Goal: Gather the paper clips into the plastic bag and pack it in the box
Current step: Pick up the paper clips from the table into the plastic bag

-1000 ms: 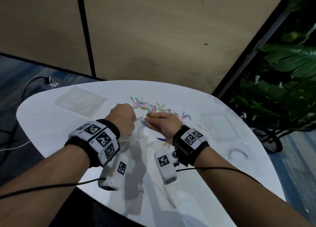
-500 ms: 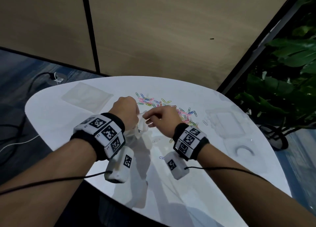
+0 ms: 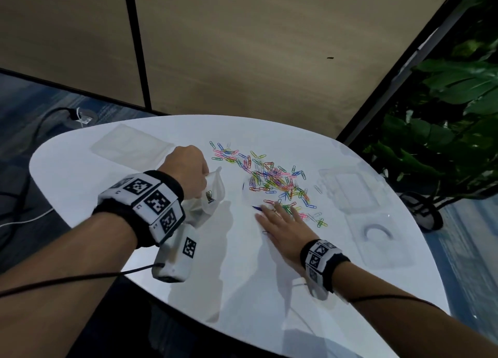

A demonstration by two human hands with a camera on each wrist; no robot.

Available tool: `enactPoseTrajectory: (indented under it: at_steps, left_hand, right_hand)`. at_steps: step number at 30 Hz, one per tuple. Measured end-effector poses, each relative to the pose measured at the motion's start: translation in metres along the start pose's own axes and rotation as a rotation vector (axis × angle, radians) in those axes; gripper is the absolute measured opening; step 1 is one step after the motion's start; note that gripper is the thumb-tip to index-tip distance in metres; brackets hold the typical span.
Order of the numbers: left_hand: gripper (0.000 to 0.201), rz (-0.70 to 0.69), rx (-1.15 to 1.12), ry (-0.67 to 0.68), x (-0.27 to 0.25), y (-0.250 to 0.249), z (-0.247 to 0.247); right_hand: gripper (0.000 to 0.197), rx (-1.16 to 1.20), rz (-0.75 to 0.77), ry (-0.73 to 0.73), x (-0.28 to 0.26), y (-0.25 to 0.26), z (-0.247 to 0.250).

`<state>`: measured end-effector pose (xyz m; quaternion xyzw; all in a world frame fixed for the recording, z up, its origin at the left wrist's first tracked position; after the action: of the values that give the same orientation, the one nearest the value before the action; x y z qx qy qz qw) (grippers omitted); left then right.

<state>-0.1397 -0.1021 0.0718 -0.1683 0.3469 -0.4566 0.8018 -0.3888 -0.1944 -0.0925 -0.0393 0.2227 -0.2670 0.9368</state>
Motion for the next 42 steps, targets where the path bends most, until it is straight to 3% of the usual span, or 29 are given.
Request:
enactPoseTrajectory:
  at_steps: [2, 5, 8, 9, 11, 17, 20, 23, 25, 28, 30, 32, 35, 37, 40, 42]
  left_hand:
    - [0.027, -0.003, 0.021, 0.011, 0.001, -0.003, -0.004]
    - [0.030, 0.000, 0.052, 0.027, 0.005, -0.005, -0.009]
    - [0.029, -0.002, 0.043, 0.029, 0.008, -0.008, -0.011]
    - [0.029, -0.005, 0.041, 0.024, 0.008, -0.009, -0.012]
    - [0.029, -0.014, 0.041, 0.026, 0.009, -0.012, -0.015]
    - [0.029, -0.022, 0.045, 0.048, 0.011, -0.022, -0.023]
    - [0.027, -0.024, 0.041, 0.056, 0.012, -0.026, -0.028]
    - [0.025, -0.030, 0.050, 0.059, 0.012, -0.033, -0.032]
    - [0.025, -0.034, 0.054, 0.069, 0.012, -0.038, -0.036]
    - [0.026, -0.037, 0.037, 0.072, 0.014, -0.042, -0.042]
    - [0.024, -0.041, 0.024, 0.063, 0.016, -0.044, -0.045]
    - [0.022, -0.044, 0.018, 0.052, 0.017, -0.047, -0.045]
    - [0.023, -0.046, 0.012, 0.045, 0.019, -0.049, -0.043]
    - [0.024, -0.048, -0.007, 0.037, 0.020, -0.048, -0.040]
    - [0.024, -0.060, -0.025, 0.041, 0.019, -0.048, -0.039]
    - [0.024, -0.068, -0.017, 0.046, 0.018, -0.048, -0.038]
  right_hand:
    - [0.084, 0.072, -0.137, 0.071, 0.006, -0.023, -0.010]
    - [0.080, 0.202, -0.231, 0.072, 0.010, -0.051, -0.008]
    - [0.028, 0.244, -0.190, -0.025, 0.012, -0.054, 0.015]
    - [0.018, 0.257, -0.187, -0.025, 0.013, -0.052, 0.022]
    - [0.020, 0.329, -0.266, -0.018, 0.015, -0.058, 0.029]
    - [0.009, 1.125, -0.666, -0.053, 0.001, -0.096, 0.023]
    - [0.024, 1.575, -0.634, -0.044, 0.003, -0.096, 0.013]
    - [0.012, 2.039, -0.474, -0.147, 0.006, -0.070, 0.043]
    - [0.006, 2.198, -0.307, -0.182, 0.009, -0.048, 0.073]
    - [0.006, 2.188, -0.195, -0.194, 0.012, -0.017, 0.102]
    - [0.006, 2.059, -0.183, -0.212, 0.013, -0.001, 0.111]
    - [0.009, 1.825, -0.144, -0.191, 0.014, 0.012, 0.122]
    - [0.025, 1.291, -0.079, -0.151, 0.014, 0.017, 0.137]
    - [0.027, 1.274, -0.084, -0.214, 0.008, 0.005, 0.142]
    - [0.021, 1.263, -0.211, -0.265, -0.004, -0.035, 0.126]
    - [0.050, 0.966, -0.389, -0.077, -0.015, -0.067, 0.093]
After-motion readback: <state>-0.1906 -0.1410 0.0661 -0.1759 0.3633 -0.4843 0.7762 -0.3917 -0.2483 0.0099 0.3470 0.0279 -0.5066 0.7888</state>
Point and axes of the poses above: each hand's wrist, its own x-axis towards the middle knuckle, its own z-axis out of the back of the hand, y = z × x, the point moved 6 cm from there along x, towards the middle knuckle, and after that the axes turned 10 degrees about y, right-handed, at the moved point
